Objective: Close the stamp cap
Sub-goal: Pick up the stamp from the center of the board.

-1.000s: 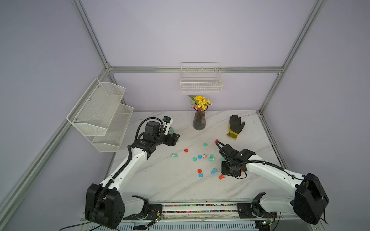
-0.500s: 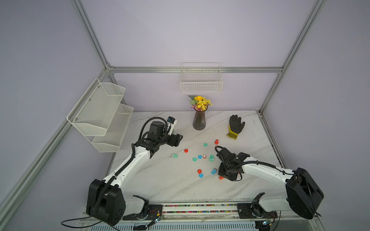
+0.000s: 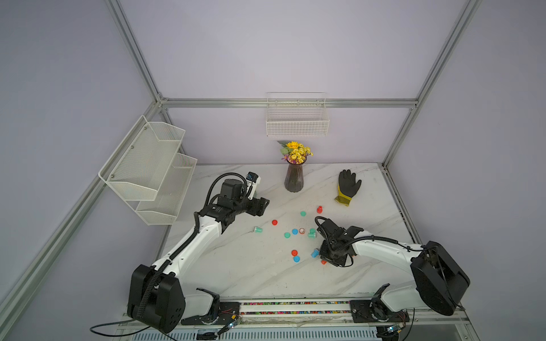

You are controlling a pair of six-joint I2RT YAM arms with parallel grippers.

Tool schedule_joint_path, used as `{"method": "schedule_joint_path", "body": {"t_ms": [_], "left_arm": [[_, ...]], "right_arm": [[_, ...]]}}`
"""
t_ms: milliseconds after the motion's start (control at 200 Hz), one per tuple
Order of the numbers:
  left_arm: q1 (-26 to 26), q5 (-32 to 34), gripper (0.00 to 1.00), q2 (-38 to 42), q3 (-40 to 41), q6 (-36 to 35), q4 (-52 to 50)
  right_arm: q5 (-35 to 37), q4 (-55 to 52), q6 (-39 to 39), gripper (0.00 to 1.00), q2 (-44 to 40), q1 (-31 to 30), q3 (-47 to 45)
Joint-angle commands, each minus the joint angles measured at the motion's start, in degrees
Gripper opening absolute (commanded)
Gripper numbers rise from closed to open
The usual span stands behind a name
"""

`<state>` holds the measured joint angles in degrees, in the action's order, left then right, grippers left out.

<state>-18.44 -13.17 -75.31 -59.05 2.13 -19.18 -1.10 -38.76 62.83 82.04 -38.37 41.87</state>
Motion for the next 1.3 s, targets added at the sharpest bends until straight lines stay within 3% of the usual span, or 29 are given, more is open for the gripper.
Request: {"method": "schedule_joint_path", "body": {"t_ms": [0, 140, 255, 395, 540, 770, 935, 1135, 1295], "left_arm": [[-0.28, 0.53, 0.83, 1.26, -1.25, -1.03, 0.56], [-0.71, 0.32, 0.83, 1.08, -1.51, -0.28, 0.52], [-2.28, -0.61, 0.82, 0.22, -4.82, 1.52, -2.74], [-6.54, 0.32, 0.82, -2.70, -14.18, 5.00, -13.75], [-9.17, -7.40, 0.82, -4.23, -19.83, 13.95, -19.57], [-15.17, -13.04, 0.80, -3.31, -20.51, 24.24, -20.20], [-18.79, -13.82, 0.76, -3.69, -20.95, 27.69, -23.34], [-24.28, -9.27, 0.71, -5.11, -23.58, 27.71, -27.90], [-26.36, -6.74, 0.64, -10.75, -26.87, 27.07, -32.06]], "right_arm": [[1.06, -0.44, -0.44, 0.29, 0.10, -0.30, 0.09], [2.86, -2.64, -5.46, 0.25, -1.59, -0.30, 2.89], [4.01, -2.92, -15.08, 0.25, -3.18, -0.35, 6.34], [3.12, 2.47, -28.84, 0.25, -6.28, -0.35, 8.52], [0.12, 11.62, -43.25, 0.24, -9.22, -0.30, 7.96], [-11.61, 36.81, -69.19, 0.19, -19.76, -0.31, -0.82], [-20.12, 45.42, -86.49, 0.15, -22.02, -0.41, -4.83], [-22.25, 46.32, -92.65, 0.13, -21.04, -0.39, -4.60], [-23.42, 47.53, -94.46, 0.12, -21.95, -0.39, -5.46]]}}
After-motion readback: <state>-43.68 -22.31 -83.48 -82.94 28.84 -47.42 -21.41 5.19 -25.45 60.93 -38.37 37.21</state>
